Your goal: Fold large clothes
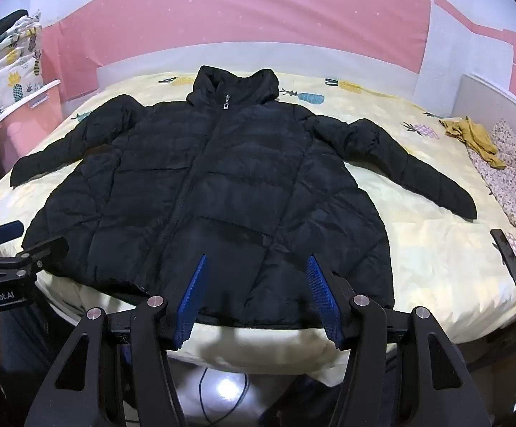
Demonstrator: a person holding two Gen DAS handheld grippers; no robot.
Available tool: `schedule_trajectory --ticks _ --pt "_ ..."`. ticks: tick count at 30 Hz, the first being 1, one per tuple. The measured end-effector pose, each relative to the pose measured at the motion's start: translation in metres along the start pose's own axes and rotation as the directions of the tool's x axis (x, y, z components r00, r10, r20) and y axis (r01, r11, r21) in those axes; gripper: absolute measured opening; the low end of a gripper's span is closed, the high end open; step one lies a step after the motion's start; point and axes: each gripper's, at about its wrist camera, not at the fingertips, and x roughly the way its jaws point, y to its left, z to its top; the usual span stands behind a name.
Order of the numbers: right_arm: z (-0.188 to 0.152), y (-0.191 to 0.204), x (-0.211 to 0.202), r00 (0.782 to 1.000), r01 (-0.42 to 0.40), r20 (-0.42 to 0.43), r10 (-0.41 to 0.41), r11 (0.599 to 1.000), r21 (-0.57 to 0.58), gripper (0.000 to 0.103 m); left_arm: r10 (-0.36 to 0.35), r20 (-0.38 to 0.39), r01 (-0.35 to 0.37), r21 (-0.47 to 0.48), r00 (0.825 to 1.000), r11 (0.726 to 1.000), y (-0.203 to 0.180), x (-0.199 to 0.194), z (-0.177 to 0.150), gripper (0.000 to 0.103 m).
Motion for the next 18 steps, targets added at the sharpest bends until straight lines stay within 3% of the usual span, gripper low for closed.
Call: schedule_trajectory --ticks 9,18 --pt "0.000 0.000 0.000 1.000 0.004 -0.003 -0.004 1.000 0.000 0.058 0.024 0.035 -0.024 0.016 0.999 1.000 -0.008 -0.002 -0.013 0.101" --pt "0.000 0.000 0.001 1.000 0.001 -0.003 -0.001 1.000 0.005 0.058 0.006 0.004 -0.006 0.008 1.000 1.000 -0.003 0.001 -0.004 0.102"
